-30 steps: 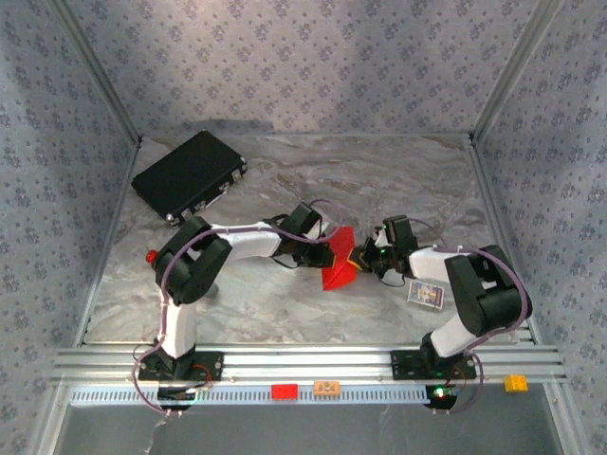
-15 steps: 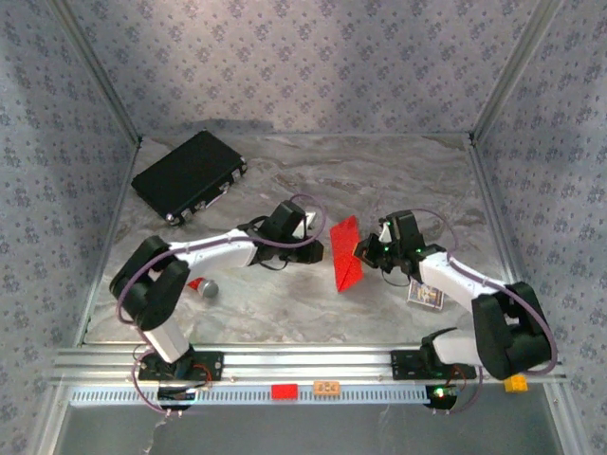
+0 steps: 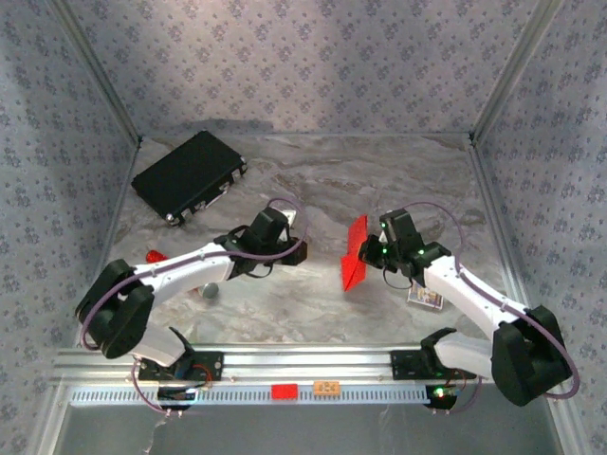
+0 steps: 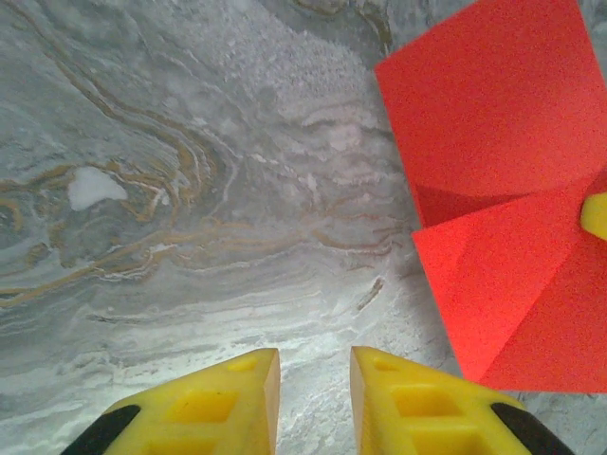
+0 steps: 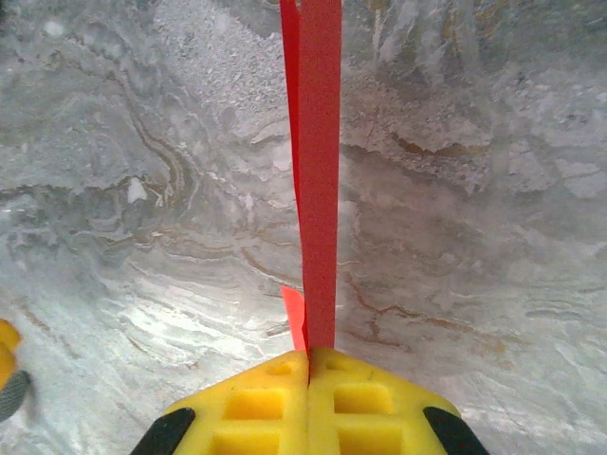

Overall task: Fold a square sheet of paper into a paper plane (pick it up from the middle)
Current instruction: Turn over the paper at the center of the table.

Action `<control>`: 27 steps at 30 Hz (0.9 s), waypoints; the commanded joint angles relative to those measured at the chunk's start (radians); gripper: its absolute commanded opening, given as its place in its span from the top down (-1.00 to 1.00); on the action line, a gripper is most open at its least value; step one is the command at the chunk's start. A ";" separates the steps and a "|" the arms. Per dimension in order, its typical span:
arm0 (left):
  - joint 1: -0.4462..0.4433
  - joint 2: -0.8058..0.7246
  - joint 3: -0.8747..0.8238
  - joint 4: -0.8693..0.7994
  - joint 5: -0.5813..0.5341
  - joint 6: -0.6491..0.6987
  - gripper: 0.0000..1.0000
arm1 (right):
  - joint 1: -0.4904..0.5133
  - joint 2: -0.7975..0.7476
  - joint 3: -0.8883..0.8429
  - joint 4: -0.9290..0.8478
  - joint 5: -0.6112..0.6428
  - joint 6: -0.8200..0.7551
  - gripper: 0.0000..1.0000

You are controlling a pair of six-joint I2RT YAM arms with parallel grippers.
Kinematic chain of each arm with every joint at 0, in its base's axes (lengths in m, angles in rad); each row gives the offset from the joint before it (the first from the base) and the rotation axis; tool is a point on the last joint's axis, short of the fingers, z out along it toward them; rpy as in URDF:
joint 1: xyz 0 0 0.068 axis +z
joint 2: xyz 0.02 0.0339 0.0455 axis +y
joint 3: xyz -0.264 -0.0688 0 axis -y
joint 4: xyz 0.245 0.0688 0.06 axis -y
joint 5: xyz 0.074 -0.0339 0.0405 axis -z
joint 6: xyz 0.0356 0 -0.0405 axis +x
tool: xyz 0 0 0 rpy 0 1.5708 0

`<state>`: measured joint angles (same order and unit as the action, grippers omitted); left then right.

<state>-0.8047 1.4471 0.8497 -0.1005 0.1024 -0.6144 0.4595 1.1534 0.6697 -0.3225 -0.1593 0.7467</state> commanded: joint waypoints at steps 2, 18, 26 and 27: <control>0.013 -0.060 -0.030 0.013 -0.060 -0.003 0.47 | 0.058 -0.004 0.099 -0.140 0.161 -0.032 0.90; 0.071 -0.200 -0.090 -0.018 -0.117 -0.008 0.14 | 0.280 0.036 0.268 -0.374 0.596 -0.111 0.91; 0.077 -0.237 -0.102 -0.047 -0.156 -0.035 -0.06 | 0.341 0.121 0.366 -0.488 0.765 -0.193 0.94; 0.079 -0.246 -0.108 -0.047 -0.159 -0.039 -0.09 | 0.349 0.134 0.379 -0.509 0.791 -0.195 0.95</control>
<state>-0.7345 1.2427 0.7601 -0.1349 -0.0292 -0.6369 0.7864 1.2587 0.9966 -0.7326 0.5076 0.5900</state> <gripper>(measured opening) 0.533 0.066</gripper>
